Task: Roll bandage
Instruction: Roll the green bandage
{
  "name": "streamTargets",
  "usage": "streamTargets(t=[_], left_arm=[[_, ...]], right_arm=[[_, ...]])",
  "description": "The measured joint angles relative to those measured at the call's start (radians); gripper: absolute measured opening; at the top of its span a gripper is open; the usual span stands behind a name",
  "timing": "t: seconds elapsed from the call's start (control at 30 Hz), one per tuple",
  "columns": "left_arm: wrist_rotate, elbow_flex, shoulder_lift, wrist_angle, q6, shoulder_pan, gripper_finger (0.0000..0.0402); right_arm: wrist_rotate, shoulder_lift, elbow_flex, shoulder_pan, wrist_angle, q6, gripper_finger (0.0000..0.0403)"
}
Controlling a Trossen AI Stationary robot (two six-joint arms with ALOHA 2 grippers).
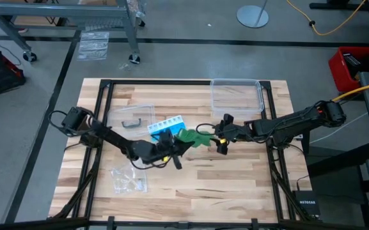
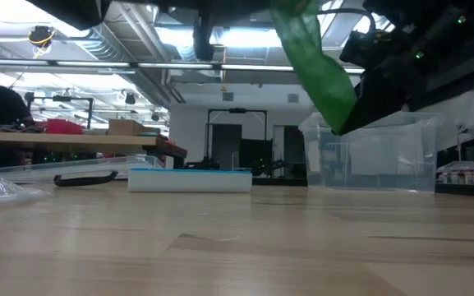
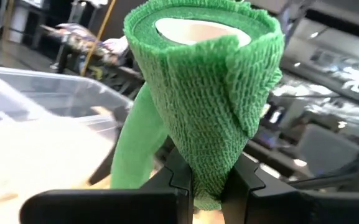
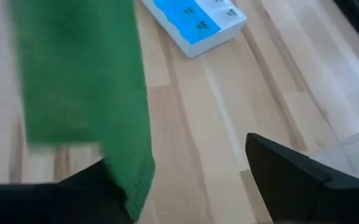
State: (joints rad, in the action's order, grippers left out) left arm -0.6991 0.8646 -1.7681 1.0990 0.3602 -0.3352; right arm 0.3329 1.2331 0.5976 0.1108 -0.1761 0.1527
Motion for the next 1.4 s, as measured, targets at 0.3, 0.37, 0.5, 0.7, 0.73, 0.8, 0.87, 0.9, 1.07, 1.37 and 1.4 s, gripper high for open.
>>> streamTargets(t=[0.3,0.37,0.5,0.7,0.73,0.8,0.87,0.9,1.07,1.37,1.4], left_arm=[[0.012,0.0,0.0,-0.063,0.086,0.07,0.0033],[0.016,0.0,0.0,-0.062,0.086,0.07,0.0033],[0.018,0.0,0.0,-0.062,0.088,0.063,0.0033],[0.018,0.0,0.0,-0.061,0.091,0.037,0.0033],[0.018,0.0,0.0,-0.061,0.097,0.03,0.0033],[0.019,0.0,0.0,-0.061,0.126,0.016,0.0033],[0.04,0.0,0.0,-0.062,0.168,0.003,0.0033],[0.058,0.0,0.0,-0.062,0.194,-0.002,0.0033],[0.071,0.0,0.0,-0.063,0.235,-0.022,0.0033],[0.175,0.0,0.0,-0.101,0.37,-0.037,0.0033],[0.187,0.0,0.0,-0.115,0.397,-0.04,0.0033]], right_arm=[[0.018,0.0,0.0,0.0,0.0,0.0,0.0271],[0.023,0.0,0.0,0.0,0.0,-0.001,0.0271],[0.024,0.0,0.0,0.0,0.0,-0.001,0.0271],[0.024,0.0,0.0,0.0,0.007,-0.001,0.0271],[0.023,0.0,0.0,0.0,0.008,-0.001,0.0271],[0.014,0.0,0.0,0.0,0.011,-0.002,0.0271],[0.001,0.0,0.0,0.0,0.011,-0.019,0.0271],[-0.01,0.0,0.0,0.0,0.011,-0.031,0.0271],[-0.102,0.0,-0.001,0.0,0.059,-0.053,0.0271],[-0.174,0.0,-0.001,0.001,0.103,-0.169,0.0271],[-0.189,0.0,-0.001,0.001,0.098,-0.182,0.0271]])
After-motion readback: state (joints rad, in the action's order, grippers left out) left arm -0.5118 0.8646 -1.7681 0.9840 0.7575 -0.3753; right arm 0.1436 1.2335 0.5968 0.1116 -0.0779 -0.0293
